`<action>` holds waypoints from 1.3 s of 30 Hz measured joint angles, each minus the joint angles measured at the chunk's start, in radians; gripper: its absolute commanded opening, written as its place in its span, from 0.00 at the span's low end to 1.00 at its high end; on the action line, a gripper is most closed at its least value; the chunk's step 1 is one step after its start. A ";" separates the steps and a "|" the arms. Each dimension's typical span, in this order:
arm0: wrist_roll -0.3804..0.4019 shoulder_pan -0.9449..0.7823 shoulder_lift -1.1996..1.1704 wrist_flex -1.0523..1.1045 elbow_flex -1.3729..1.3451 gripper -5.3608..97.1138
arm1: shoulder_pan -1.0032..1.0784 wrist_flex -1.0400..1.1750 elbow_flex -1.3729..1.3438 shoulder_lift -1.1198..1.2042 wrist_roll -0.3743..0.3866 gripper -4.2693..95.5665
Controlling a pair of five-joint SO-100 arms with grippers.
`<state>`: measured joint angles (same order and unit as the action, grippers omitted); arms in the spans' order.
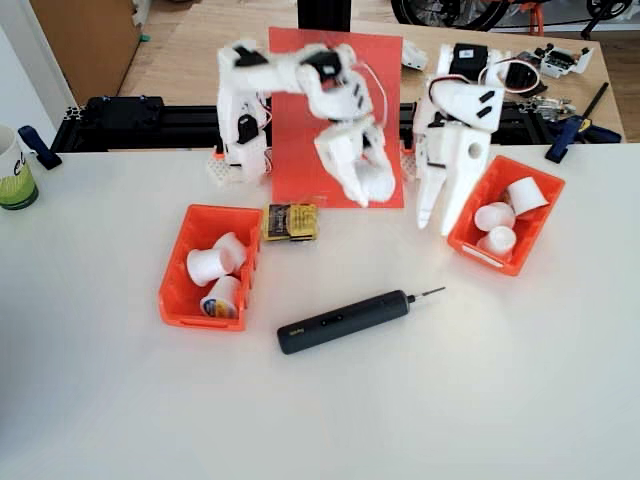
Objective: Sort the coffee pods, blue into left, red into right
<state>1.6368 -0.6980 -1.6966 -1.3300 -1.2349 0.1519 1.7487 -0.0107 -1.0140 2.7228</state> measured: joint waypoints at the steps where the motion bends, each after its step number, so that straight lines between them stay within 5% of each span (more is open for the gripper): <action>1: 0.048 0.000 -0.152 0.094 -0.155 0.23 | 0.005 0.000 0.000 0.000 -0.002 0.25; 3: 0.077 0.018 -0.462 0.207 -0.486 0.24 | 0.006 -0.002 0.000 0.000 -0.002 0.25; 7: -0.041 0.011 -0.799 0.462 -0.896 0.24 | 0.000 -0.021 0.000 0.000 0.011 0.25; 14: -0.196 0.017 -0.347 1.411 -1.255 0.24 | 0.012 -0.049 0.000 0.003 0.035 0.25; 22: -0.242 0.000 0.101 2.255 -1.298 0.27 | 0.025 -0.107 0.000 0.005 0.052 0.24; 31: -0.282 -0.002 0.218 2.424 -1.296 0.30 | 0.026 -0.141 0.002 0.034 0.057 0.25; 39: -0.272 0.008 0.207 2.358 -1.287 0.29 | 0.031 -0.153 0.002 0.040 0.052 0.25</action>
<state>1.3652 -0.6903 -1.4895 1.0278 -2.5219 0.1825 1.5953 -0.0092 -0.9741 2.7750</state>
